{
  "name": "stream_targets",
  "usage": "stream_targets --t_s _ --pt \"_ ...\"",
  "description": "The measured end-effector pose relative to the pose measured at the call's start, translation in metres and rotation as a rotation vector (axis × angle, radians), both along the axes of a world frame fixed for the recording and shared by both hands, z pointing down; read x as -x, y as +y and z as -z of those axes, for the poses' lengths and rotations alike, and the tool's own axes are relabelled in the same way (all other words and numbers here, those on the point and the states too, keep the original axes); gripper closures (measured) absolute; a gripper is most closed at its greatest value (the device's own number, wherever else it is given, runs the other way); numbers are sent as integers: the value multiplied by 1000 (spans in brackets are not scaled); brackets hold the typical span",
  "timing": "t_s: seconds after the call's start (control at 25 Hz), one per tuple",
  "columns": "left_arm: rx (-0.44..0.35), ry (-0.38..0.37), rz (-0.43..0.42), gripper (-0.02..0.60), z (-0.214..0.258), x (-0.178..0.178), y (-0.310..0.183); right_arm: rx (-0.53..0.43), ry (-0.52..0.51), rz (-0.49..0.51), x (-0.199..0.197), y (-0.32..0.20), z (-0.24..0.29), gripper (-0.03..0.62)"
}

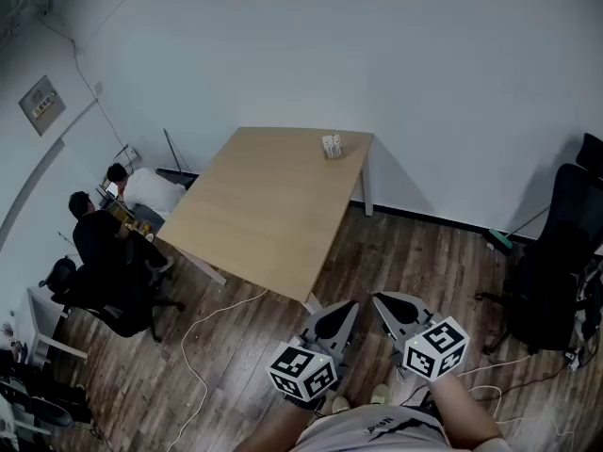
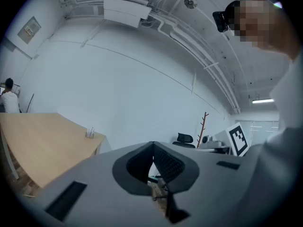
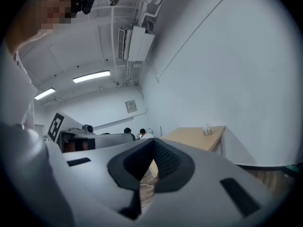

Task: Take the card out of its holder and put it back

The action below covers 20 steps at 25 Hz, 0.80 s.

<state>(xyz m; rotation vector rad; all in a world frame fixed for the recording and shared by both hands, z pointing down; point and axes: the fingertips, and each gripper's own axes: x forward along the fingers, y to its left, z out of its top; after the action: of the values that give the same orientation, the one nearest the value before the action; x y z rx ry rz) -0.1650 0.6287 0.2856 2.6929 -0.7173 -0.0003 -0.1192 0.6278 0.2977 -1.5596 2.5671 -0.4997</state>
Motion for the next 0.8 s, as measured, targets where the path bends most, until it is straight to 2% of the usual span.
stream_targets --t_s 0.2,0.56,0.8 --pt "-6 0 7 569 1 -14 -5 -12 -8 13 -12 -3 3 583" --pt "-13 -13 49 569 -1 -30 -20 -12 -58 -35 -60 -5 0 583" --pt "-12 -16 38 569 -3 -52 -39 0 -72 -44 -80 -20 -3 583"
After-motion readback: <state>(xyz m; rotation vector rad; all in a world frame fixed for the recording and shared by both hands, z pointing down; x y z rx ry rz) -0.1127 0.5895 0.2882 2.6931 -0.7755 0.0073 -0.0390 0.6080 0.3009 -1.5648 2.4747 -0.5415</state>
